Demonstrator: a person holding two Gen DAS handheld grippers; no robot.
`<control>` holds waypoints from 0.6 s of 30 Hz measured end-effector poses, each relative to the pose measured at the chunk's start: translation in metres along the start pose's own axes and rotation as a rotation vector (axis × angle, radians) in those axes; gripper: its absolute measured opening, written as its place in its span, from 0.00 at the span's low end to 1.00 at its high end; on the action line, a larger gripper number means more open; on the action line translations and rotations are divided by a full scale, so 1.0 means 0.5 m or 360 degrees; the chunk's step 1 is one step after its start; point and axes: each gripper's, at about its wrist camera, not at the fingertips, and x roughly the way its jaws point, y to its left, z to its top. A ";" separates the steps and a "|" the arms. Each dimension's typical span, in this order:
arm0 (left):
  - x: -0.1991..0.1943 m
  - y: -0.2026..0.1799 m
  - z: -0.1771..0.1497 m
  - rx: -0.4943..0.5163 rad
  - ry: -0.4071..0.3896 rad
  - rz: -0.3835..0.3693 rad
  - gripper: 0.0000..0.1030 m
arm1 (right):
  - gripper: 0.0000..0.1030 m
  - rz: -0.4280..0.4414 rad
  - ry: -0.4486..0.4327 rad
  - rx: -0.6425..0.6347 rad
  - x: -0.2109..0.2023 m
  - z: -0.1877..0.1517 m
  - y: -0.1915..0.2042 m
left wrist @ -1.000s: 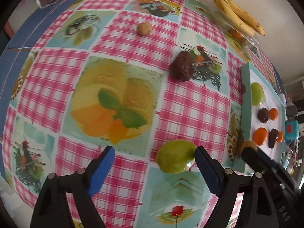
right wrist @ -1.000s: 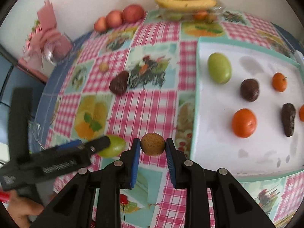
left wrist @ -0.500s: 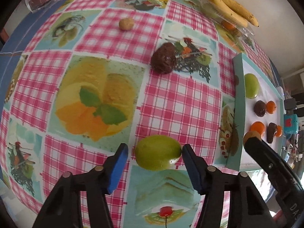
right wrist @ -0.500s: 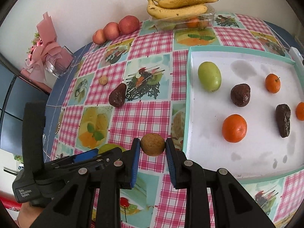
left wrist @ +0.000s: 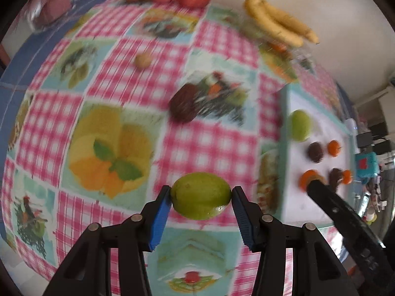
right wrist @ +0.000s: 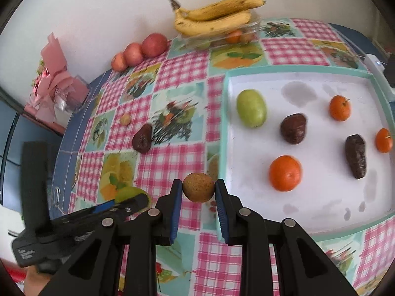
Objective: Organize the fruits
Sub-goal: 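Carry both fruits into the white tray and open both tools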
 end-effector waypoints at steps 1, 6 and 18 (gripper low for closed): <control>-0.012 -0.017 0.003 0.0025 -0.0027 -0.0017 0.51 | 0.27 -0.0019 -0.0030 0.0021 -0.011 0.004 -0.012; -0.059 -0.090 0.017 0.0167 -0.0119 -0.0112 0.51 | 0.27 -0.0175 -0.0129 0.0096 -0.052 0.022 -0.071; 0.001 -0.239 -0.037 0.0426 -0.0015 -0.0263 0.51 | 0.27 -0.0391 -0.0250 0.0327 -0.133 0.032 -0.217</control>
